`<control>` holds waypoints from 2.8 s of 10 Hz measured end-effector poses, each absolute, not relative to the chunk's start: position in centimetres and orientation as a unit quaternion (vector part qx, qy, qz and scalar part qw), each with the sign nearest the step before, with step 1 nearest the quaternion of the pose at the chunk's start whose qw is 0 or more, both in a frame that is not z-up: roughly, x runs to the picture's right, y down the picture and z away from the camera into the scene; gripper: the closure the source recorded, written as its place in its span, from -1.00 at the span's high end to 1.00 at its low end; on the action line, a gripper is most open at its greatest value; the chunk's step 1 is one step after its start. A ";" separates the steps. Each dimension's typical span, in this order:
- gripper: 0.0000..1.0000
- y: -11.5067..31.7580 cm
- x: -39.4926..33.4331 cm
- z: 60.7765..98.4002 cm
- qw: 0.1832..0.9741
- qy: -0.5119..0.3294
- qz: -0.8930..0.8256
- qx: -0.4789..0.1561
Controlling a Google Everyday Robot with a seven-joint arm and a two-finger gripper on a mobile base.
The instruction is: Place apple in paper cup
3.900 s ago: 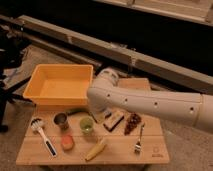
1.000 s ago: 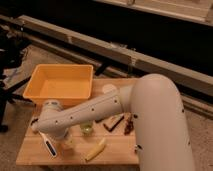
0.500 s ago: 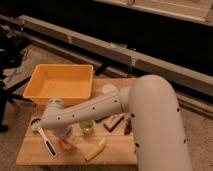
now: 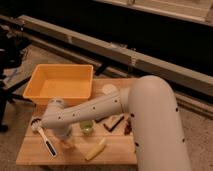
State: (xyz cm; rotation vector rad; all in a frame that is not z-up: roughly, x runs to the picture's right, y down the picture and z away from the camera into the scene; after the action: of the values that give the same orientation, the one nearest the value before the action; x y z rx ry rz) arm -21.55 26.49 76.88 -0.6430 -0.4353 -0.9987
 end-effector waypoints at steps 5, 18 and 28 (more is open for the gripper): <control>-1.00 25.8 -20.5 74.9 0.810 -0.205 -0.463 -0.295; -1.00 6.3 -12.6 69.6 0.866 -0.214 -0.399 -0.213; -1.00 -0.1 5.3 77.0 0.923 -0.151 -0.253 -0.247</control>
State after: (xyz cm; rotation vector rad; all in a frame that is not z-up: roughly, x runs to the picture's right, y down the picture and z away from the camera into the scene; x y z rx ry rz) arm 5.28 -0.11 76.98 -0.5072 -0.3101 -0.5200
